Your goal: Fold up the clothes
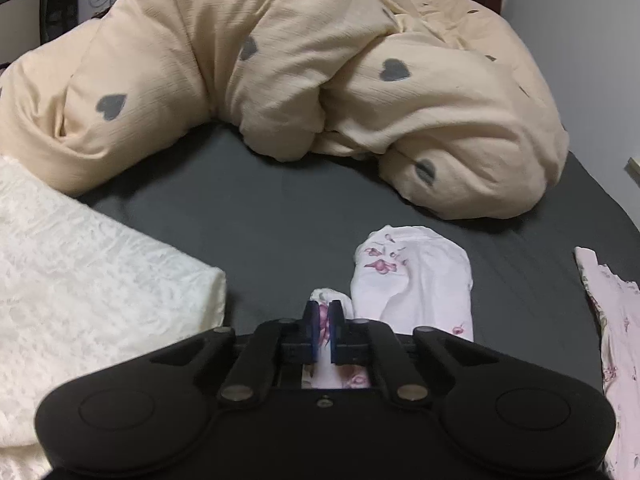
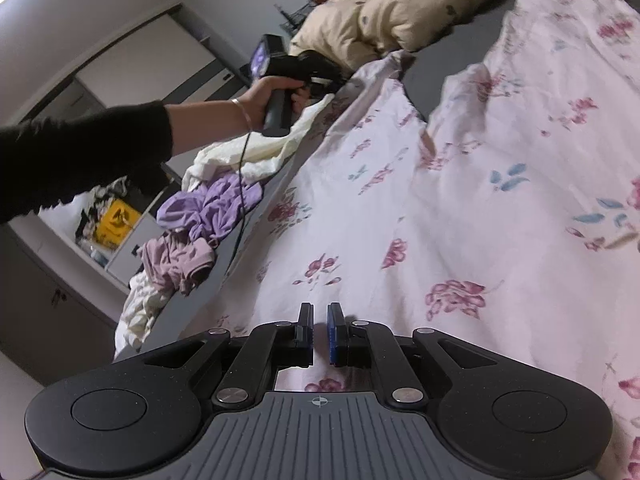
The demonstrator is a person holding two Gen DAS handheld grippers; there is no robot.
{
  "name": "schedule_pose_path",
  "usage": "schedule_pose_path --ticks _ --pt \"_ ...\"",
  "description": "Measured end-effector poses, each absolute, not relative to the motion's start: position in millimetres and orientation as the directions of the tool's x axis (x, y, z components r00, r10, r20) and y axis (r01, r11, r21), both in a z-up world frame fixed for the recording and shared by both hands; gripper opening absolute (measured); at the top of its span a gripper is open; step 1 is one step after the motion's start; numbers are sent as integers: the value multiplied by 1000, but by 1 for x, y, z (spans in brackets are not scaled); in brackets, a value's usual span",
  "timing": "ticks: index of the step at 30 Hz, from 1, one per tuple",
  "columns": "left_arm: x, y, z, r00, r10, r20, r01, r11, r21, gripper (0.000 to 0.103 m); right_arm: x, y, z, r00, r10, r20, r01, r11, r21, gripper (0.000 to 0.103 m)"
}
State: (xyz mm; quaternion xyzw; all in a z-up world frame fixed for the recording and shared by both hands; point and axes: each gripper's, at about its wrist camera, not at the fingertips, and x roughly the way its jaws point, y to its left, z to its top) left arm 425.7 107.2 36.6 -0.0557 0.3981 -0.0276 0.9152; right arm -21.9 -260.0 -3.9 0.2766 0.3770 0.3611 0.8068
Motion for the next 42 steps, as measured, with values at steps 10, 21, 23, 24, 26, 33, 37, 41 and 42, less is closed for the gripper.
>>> schedule_pose_path --ticks 10,21,23,24,26,33,37,41,42 --pt "441 122 56 736 59 -674 -98 995 -20 4 -16 -269 -11 458 798 -391 -321 559 765 6" --pt "462 132 46 653 209 -728 -214 973 87 22 -14 -274 -11 455 803 -385 -310 548 777 6" --pt "456 129 66 694 171 -700 -195 980 45 33 -15 -272 -10 457 798 -392 -310 556 771 6" --pt "452 127 76 713 138 -688 -176 984 16 39 -15 -271 -9 457 795 -399 -311 563 766 6" --pt "440 118 93 735 68 -674 -102 995 -11 46 -17 -267 -4 464 783 -415 -321 585 745 6" --pt "370 112 100 657 6 -754 53 997 54 51 -43 -243 28 472 785 -400 -456 606 651 7" --pt "320 127 93 613 7 -790 57 997 54 51 -62 -220 39 437 797 -417 -519 602 607 7" --pt "272 135 82 572 1 -820 54 998 38 51 -79 -193 35 433 742 -511 -561 666 492 7" --pt "262 137 78 562 -8 -827 38 999 17 51 -81 -189 32 434 727 -532 -552 681 481 7"
